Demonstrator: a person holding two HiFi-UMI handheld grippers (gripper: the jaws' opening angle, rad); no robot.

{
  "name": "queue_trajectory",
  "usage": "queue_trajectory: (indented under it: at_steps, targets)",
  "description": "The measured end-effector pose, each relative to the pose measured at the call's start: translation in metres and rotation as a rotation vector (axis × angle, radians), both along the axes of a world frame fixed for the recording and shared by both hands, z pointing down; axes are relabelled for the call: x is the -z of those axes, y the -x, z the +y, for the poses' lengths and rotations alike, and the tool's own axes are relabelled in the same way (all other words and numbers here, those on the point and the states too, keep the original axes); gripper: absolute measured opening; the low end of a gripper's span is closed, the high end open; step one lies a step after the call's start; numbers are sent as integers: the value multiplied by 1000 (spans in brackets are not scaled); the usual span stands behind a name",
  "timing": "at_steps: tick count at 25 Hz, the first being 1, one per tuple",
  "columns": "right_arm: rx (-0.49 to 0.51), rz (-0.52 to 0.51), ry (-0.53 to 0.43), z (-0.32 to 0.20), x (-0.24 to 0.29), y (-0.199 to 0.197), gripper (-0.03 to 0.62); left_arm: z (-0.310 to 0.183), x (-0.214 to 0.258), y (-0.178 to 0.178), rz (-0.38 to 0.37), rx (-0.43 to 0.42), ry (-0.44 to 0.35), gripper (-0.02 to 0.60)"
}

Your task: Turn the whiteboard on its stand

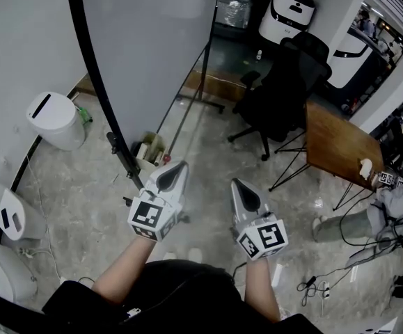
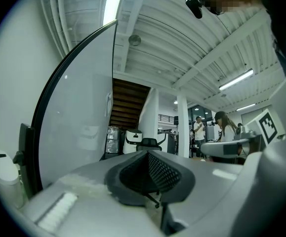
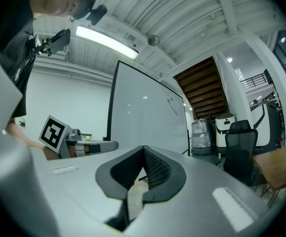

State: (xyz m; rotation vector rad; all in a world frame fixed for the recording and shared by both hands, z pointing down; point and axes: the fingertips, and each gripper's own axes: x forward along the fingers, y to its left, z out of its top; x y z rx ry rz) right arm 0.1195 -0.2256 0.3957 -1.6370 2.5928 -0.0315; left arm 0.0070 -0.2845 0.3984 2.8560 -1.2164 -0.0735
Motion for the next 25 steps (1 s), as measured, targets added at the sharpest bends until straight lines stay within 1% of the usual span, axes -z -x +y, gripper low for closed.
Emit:
queue_trajectory:
  at_steps: [14, 25]
  targets:
    - [11, 9, 2, -3, -2, 4, 8, -3, -3, 8, 2, 18, 0, 5]
    - [39, 17, 13, -11, -5, 22, 8, -10, -4, 32, 2, 57, 10, 5]
